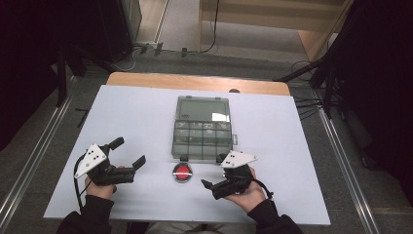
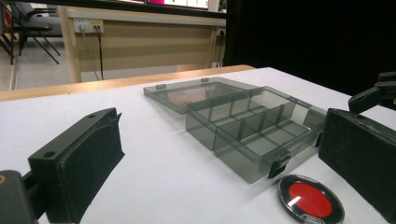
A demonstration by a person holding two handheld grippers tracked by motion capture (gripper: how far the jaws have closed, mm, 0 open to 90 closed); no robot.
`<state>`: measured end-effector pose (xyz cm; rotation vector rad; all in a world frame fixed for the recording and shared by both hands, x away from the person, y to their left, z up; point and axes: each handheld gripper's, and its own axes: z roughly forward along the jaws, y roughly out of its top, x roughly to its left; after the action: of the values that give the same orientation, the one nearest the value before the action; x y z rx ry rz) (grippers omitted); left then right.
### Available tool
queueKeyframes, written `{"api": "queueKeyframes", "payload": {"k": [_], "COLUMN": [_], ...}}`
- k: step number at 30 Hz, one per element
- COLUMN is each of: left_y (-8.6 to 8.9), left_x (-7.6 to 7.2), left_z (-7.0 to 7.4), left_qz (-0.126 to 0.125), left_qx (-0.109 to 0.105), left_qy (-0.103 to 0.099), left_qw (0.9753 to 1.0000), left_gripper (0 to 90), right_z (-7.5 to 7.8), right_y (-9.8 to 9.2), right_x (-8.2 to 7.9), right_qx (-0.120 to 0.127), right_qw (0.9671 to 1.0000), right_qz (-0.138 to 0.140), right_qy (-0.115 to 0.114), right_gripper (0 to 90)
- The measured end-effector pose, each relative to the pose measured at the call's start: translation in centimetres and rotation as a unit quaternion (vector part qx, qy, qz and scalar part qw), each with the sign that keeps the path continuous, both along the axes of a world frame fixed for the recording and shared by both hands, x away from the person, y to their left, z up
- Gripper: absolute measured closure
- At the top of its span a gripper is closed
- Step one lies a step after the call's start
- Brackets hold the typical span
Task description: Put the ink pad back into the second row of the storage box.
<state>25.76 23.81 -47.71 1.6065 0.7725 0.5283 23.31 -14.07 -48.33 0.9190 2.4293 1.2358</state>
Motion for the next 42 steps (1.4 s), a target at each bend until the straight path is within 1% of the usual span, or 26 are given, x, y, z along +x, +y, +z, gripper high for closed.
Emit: {"api": "queueKeyframes", "payload": {"k": [10,12,15,20,24,26,27,32,34,36,40,42], "left_y": [0.0,0.0,0.0,0.0,0.0,0.0,0.0,0.0,0.0,-0.1,-0.1,-0.1], "left_x": [0.0,-0.1,-0.1,-0.1,-0.1,-0.1,-0.1,-0.1,-0.1,-0.1,-0.1,-0.1], "left_z": [0.0,0.0,0.0,0.0,0.0,0.0,0.0,0.0,0.0,0.0,0.0,0.0], "left_qz": [-0.001,-0.002,-0.003,-0.005,-0.004,-0.004,-0.004,-0.004,-0.004,-0.005,-0.005,-0.006], "left_qx": [0.004,0.003,0.002,0.003,0.002,0.002,0.002,0.001,0.001,0.001,0.001,0.0], "left_qy": [0.001,0.001,0.002,0.003,0.003,0.004,0.004,0.004,0.004,0.004,0.004,0.004], "left_qw": [1.0,1.0,1.0,1.0,1.0,1.0,1.0,1.0,1.0,1.0,1.0,1.0], "left_gripper": [0.0,0.0,0.0,0.0,0.0,0.0,0.0,0.0,0.0,0.0,0.0,0.0], "right_z": [0.1,0.1,-0.1,-0.6,-0.9,-1.1,-1.2,-1.6,-1.8,-2.0,-2.3,-2.5], "right_y": [2.1,2.6,3.4,4.6,5.4,5.6,5.8,6.3,6.6,6.9,7.4,7.8], "right_x": [0.7,0.8,1.1,1.4,1.5,1.6,1.6,1.9,2.0,2.1,2.3,2.5], "right_qx": [-0.019,-0.026,-0.034,-0.046,-0.055,-0.061,-0.061,-0.064,-0.075,-0.082,-0.083,-0.088], "right_qw": [0.9996,0.9992,0.9986,0.9975,0.9967,0.9961,0.9959,0.9953,0.9944,0.9934,0.9922,0.992], "right_qz": [0.02,0.024,0.029,0.039,0.041,0.042,0.042,0.044,0.044,0.044,0.05,0.052], "right_qy": [0.01,0.017,0.026,0.035,0.044,0.047,0.053,0.058,0.06,0.068,0.078,0.074], "right_gripper": [0.0,0.0,0.0,0.0,0.0,0.0,0.0,0.0,0.0,0.3,2.6,2.8]}}
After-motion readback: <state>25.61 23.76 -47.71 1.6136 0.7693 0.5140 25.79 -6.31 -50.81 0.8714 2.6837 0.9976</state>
